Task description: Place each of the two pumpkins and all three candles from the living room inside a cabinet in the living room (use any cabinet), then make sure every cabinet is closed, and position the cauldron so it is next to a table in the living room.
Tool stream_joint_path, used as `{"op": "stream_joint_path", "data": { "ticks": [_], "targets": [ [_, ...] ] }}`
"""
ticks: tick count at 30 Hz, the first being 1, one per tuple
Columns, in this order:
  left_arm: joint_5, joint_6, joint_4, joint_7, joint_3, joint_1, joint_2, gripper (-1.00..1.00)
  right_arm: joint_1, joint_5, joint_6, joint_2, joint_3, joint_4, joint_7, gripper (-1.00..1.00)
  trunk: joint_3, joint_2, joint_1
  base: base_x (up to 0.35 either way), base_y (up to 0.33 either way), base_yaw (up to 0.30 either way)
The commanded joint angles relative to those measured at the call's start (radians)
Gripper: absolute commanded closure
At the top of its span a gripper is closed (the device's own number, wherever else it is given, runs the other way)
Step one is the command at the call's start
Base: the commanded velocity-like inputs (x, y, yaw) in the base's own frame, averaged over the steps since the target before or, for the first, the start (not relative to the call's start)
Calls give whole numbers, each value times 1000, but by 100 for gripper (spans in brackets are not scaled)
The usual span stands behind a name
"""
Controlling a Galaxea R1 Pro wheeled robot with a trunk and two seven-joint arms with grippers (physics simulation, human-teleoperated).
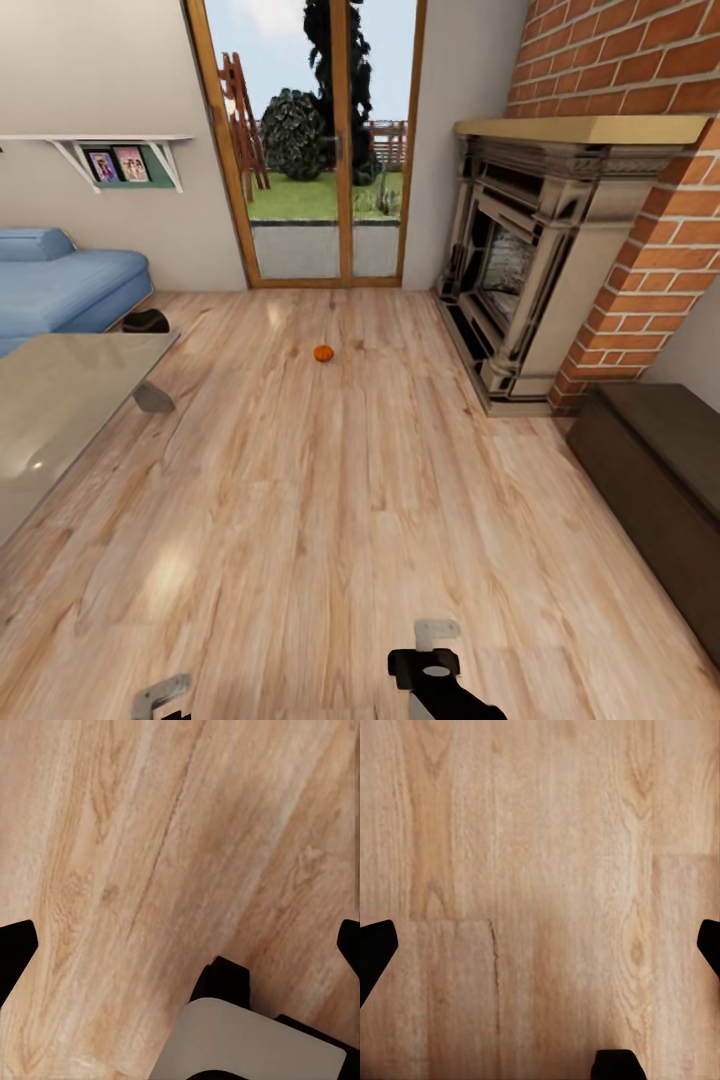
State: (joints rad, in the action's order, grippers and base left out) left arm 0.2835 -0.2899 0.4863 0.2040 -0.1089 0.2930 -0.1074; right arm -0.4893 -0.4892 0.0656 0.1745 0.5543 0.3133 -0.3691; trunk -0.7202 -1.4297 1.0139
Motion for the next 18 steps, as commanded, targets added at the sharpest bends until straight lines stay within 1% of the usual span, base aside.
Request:
{"op": "stream_joint_path", "data": {
  "ticks": [1, 18],
  "targets": [
    [0, 0, 0, 0, 0, 0, 0, -100, 0, -1, -1, 0, 0, 0, 0, -100, 0, 0, 0, 317, 22, 0],
    [-1, 0, 0, 0, 0, 0, 0, -100, 0, -2, -16, 0, 0, -2, 1, -100, 0, 0, 0, 327, 3, 0]
  ]
}}
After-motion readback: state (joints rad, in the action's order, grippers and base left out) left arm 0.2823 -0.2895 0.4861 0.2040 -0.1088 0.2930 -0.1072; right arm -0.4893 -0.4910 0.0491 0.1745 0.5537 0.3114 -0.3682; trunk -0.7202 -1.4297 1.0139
